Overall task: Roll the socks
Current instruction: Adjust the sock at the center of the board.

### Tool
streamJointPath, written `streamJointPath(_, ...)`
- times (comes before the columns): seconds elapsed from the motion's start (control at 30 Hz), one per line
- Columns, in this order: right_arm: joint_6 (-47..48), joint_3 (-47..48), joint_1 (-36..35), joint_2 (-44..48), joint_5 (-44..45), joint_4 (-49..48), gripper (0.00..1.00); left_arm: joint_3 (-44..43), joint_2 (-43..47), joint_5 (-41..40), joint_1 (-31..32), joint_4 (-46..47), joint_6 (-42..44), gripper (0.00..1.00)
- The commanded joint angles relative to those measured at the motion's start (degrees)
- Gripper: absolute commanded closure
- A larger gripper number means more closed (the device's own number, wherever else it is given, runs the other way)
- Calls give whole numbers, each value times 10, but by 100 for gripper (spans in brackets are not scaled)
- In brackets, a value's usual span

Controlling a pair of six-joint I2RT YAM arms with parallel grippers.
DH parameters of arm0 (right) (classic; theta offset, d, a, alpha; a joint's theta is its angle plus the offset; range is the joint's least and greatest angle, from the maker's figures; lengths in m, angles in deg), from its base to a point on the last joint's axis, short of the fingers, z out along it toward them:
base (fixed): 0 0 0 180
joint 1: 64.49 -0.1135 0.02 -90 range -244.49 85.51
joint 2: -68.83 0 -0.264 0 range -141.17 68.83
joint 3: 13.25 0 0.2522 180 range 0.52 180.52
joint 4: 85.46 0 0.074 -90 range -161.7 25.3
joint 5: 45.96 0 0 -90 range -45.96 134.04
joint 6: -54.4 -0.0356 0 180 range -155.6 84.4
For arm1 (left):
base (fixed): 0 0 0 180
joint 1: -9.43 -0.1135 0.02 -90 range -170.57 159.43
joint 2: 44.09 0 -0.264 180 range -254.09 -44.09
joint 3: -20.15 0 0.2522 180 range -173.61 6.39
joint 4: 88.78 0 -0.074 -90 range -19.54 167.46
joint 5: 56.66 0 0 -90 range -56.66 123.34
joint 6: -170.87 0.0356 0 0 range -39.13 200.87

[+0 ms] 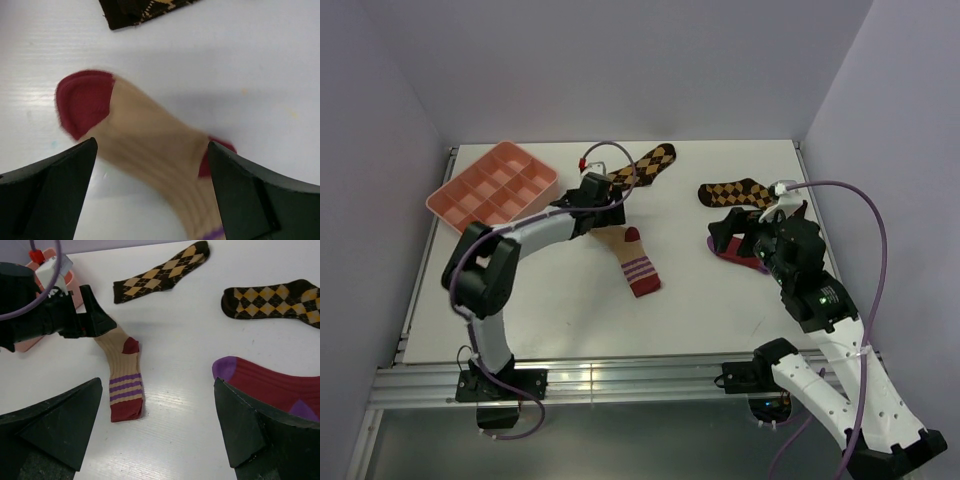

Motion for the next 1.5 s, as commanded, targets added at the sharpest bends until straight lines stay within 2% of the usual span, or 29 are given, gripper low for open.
streamJointPath(0.0, 12, -3, -4, 0, -53, -27, 0, 55, 144, 28, 18, 35, 134, 1)
streamJointPath(0.03, 11, -1, -4, -4, -58, -28, 0, 71, 164, 28, 28, 36, 183, 1)
streamJointPath(0.13, 7, 4, -4, -20, -53, -25, 0, 134, 224, 24, 84, 35, 256, 3)
streamJointPath(0.17, 8, 4, -4, -23, -51, -25, 0, 147, 233, 35, 113, 35, 265, 3)
streamJointPath(0.37, 5, 2, -3, -21, -42, -22, 0, 213, 256, 63, 193, 27, 269, 9)
streamJointPath(0.57, -2, -16, -3, 9, -31, -17, 1, 207, 225, 22, 253, 6, 305, 13)
streamJointPath(0.73, 2, -21, -3, 28, -24, -4, 3, 199, 195, 21, 280, -2, 324, 18)
streamJointPath(0.93, 6, -18, -3, 37, -7, 2, 4, 177, 154, 22, 299, -8, 317, 30)
streamJointPath(1.47, 13, -15, -3, 49, 10, 14, 5, 63, 20, 79, 303, 22, 280, 39)
